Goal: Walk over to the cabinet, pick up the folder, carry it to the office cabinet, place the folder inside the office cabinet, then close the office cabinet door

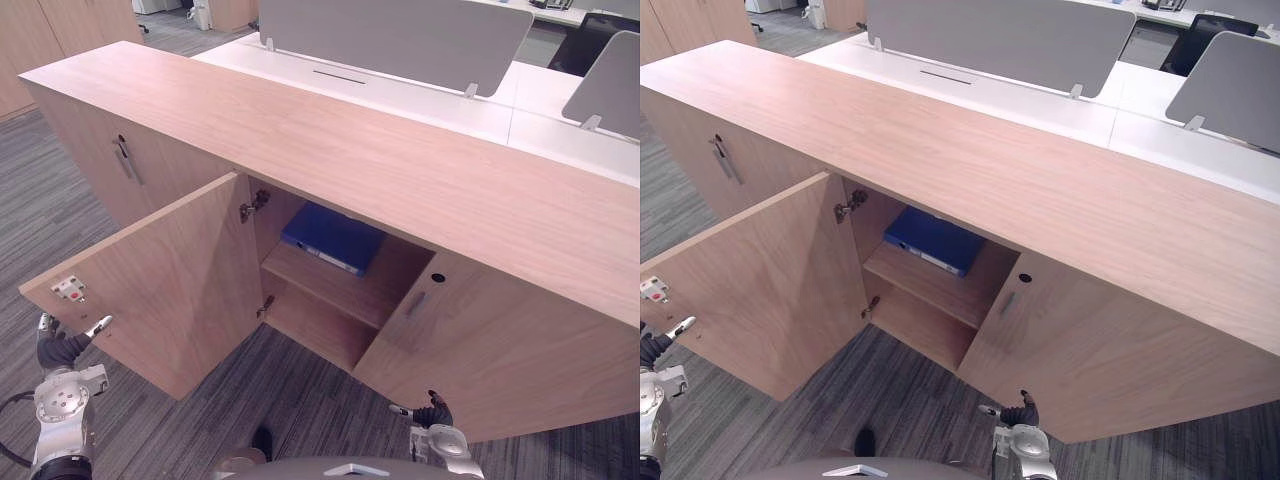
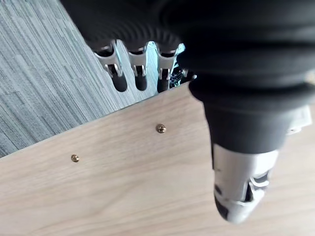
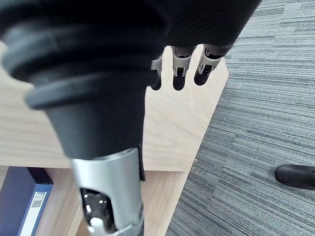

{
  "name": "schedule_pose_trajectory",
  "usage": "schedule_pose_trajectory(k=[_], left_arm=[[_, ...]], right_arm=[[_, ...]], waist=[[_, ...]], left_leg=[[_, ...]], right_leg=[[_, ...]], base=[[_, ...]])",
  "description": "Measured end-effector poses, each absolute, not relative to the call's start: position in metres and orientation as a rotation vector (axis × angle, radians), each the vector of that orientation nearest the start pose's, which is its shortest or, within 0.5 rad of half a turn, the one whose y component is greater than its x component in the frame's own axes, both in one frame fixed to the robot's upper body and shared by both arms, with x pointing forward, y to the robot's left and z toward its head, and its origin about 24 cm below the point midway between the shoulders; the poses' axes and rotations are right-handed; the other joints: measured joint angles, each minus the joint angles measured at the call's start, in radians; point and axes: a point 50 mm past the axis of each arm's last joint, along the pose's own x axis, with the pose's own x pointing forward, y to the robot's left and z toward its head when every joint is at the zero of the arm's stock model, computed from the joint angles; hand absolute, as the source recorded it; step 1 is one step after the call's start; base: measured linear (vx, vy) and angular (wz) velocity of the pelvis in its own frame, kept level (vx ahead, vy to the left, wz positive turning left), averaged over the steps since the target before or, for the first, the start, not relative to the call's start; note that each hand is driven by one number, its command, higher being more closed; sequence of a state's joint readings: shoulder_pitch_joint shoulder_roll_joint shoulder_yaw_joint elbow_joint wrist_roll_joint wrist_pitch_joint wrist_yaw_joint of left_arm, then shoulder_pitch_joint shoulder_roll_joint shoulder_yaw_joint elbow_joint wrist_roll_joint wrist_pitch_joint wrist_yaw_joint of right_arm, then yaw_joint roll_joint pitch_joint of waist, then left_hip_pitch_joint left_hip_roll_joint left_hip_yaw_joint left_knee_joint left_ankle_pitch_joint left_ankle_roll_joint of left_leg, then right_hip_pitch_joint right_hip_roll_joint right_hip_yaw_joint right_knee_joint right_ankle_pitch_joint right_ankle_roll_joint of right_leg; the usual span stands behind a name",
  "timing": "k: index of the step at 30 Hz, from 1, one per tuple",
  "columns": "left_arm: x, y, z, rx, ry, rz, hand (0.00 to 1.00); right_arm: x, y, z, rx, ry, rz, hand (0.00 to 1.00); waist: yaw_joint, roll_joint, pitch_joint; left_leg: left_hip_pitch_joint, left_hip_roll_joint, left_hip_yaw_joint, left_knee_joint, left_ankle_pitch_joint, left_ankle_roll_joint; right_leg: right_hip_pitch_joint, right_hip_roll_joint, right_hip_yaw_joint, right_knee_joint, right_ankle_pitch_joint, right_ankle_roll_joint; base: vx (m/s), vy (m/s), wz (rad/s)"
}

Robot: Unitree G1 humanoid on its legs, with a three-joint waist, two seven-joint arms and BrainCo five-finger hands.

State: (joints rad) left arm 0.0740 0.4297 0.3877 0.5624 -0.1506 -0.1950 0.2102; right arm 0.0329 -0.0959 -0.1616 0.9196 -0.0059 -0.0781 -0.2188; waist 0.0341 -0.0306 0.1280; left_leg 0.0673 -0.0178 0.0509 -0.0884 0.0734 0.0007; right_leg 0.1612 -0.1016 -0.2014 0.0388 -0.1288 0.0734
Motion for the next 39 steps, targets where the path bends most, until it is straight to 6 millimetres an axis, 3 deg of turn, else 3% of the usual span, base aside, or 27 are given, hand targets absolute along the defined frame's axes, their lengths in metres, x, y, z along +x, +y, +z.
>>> schedule_pose_trajectory(k=[4, 13, 19, 31, 39], left_arm=[[0.172, 0.359, -0.014, 0.255, 0.298, 0.715, 0.0], [0.157, 0.35, -0.03, 0.281, 0.378, 0.676, 0.0], [0.149, 0.332, -0.041, 0.279, 0.408, 0.612, 0.0], [0.135, 0.269, -0.066, 0.216, 0.485, 0.337, 0.0], [0.125, 0.195, -0.086, 0.215, 0.548, -0.04, 0.0]], right_arm=[[0.143, -0.22, -0.134, -0.121, 0.857, -0.401, 0.0], [0.162, -0.218, -0.127, -0.117, 0.814, -0.385, 0.0], [0.16, -0.213, -0.129, -0.114, 0.825, -0.347, 0.0], [0.152, -0.208, -0.134, -0.144, 0.863, -0.305, 0.0], [0.148, -0.208, -0.136, -0.145, 0.879, -0.305, 0.0]], waist=[[0.005, -0.009, -0.006], [0.019, -0.003, -0.004], [0.02, 0.003, -0.004], [0.017, 0.028, -0.006], [0.004, 0.051, -0.016]], left_leg=[[0.005, -0.013, 0.005, 0.0, -0.004, 0.005], [0.018, -0.024, 0.018, 0.0, -0.004, 0.013], [0.022, -0.024, 0.029, 0.0, -0.009, 0.006], [0.012, -0.044, 0.038, 0.0, -0.009, 0.013], [0.004, -0.041, 0.074, 0.0, -0.001, 0.01]], right_leg=[[0.003, -0.008, 0.009, 0.0, 0.016, 0.004], [0.021, -0.016, 0.019, -0.01, 0.022, 0.011], [0.016, -0.022, 0.03, -0.008, 0.02, 0.008], [0.004, -0.039, 0.053, 0.004, 0.013, 0.02], [-0.024, -0.035, 0.096, 0.015, 0.022, 0.012]], base=[[0.08, 0.006, 0.02], [0.04, -0.009, -0.01], [-0.08, 0.011, -0.04], [-0.03, 0.032, 0.05], [0.0, 0.006, -0.11]])
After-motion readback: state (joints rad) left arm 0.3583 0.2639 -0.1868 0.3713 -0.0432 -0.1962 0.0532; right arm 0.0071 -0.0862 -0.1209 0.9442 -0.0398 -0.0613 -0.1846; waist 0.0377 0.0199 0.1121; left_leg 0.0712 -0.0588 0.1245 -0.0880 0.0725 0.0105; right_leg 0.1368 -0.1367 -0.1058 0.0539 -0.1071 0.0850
